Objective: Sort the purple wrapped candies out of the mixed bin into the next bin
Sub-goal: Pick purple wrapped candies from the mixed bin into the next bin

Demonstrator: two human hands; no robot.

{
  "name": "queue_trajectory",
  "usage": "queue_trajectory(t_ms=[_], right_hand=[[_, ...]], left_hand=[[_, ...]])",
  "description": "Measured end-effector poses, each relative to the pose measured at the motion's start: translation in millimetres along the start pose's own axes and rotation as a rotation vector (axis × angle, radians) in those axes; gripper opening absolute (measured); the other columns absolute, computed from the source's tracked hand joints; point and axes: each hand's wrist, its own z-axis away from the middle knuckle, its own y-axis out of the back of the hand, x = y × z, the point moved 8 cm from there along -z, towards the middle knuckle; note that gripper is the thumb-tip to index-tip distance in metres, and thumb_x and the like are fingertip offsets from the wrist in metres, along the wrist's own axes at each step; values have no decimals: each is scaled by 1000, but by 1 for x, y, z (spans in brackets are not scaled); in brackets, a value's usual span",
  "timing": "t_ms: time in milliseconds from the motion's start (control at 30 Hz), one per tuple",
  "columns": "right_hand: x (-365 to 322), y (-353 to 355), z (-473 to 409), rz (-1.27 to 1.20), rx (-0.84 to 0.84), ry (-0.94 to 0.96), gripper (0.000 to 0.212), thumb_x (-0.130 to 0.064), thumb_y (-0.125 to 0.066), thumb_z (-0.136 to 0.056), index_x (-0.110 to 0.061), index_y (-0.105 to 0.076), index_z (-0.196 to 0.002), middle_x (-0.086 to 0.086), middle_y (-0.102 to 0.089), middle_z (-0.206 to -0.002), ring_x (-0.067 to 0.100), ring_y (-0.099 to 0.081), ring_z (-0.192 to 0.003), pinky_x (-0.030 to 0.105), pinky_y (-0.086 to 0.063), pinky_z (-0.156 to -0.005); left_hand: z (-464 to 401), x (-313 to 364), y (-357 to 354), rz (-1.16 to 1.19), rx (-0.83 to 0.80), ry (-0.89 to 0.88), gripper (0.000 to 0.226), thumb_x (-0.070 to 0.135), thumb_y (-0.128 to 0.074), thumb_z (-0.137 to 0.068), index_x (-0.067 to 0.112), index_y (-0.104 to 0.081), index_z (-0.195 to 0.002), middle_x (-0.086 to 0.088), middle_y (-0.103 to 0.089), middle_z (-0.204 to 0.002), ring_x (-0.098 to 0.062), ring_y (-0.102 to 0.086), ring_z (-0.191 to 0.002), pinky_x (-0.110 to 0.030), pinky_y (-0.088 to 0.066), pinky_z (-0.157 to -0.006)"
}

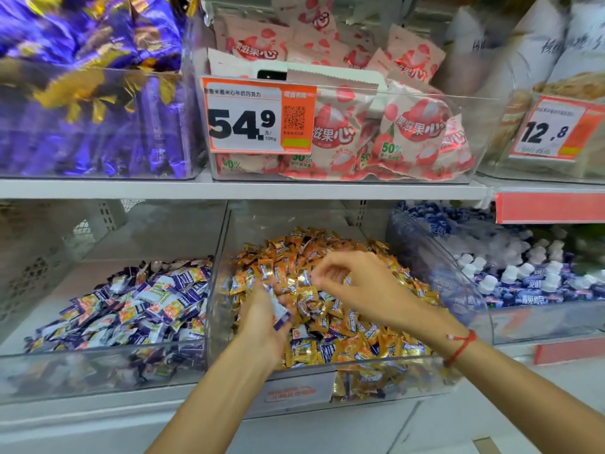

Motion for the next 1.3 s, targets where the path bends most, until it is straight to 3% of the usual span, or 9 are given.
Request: queue_trajectory(t_ms=[133,267,400,533,767,933,1067,1167,1300], right_hand=[[19,-53,16,522,-556,151,27,-42,-68,-86,-30,-72,-109,-9,-58,-91,10,-45,-91,30,-36,-66],[19,-72,8,710,-600,222,29,-45,-65,-87,-25,-73,-108,-4,-58,-96,17,-50,-100,30,-34,-66],[30,-54,2,331,-557,38,19,-33,-74,-83,-18,-75,-95,-9,-61,-87,9,-55,-80,22,-41,-65],[35,-10,7,-433,-138,-258,12,-22,-78,-79,-15,-72,-85,0,-74,-76,7,-68,-68,14,-49,-64],[16,-6,12,-936,141,-413,24,-23,-74,-81,-9,-70,-100,4,-76,-88,13,-72,-86,15,-54,-71],[-4,-4,1,-757,95,-269,17,-34,-62,-91,-24,-76,-93,-16,-64,-64,-4,-55,-61,11,-44,-57],[-3,-20,-1,-159,-240,-35,14,-19,-66,-91,-21,-74,-101,-24,-63,-78,-11,-56,-73,8,-41,-65],[21,-57,10,436,-551,73,39,-19,-68,-88,-32,-63,-125,-18,-59,-108,-4,-47,-93,22,-37,-75],[18,-64,4,635,-455,156,41,-30,-68,-88,-37,-60,-127,-8,-60,-119,13,-48,-110,24,-32,-73]], left_hand=[[7,19,-8,-240,-137,-201,44,54,-29,-99,19,-48,-81,8,-41,-58,-5,-32,-46,-16,-26,-38],[21,32,-28,-431,-228,-301,50,64,-30,-93,18,-41,-74,8,-34,-54,-6,-31,-45,-18,-28,-37],[29,40,-34,-736,-276,-441,47,56,-40,-94,15,-49,-72,4,-47,-60,-6,-46,-47,-25,-46,-51],[26,40,-30,-1043,-269,-629,39,52,-43,-94,16,-60,-93,5,-68,-82,-9,-69,-64,-38,-59,-66],[42,45,-40,-1172,-267,-795,34,57,-38,-92,30,-53,-107,7,-70,-78,-12,-68,-55,-35,-53,-48],[59,66,-44,-1029,-346,-831,28,41,-41,-99,26,-64,-102,11,-72,-80,-13,-68,-53,-36,-53,-58],[71,99,-27,-1111,-274,-926,21,38,-41,-99,31,-61,-96,22,-69,-88,-9,-67,-53,-20,-41,-50],[75,107,-12,-1052,-288,-904,21,36,-42,-99,30,-62,-99,19,-69,-96,-13,-67,-55,-40,-50,-61],[68,93,-1,-1018,-326,-843,20,31,-44,-99,30,-62,-107,16,-69,-98,-15,-65,-55,-48,-48,-59]])
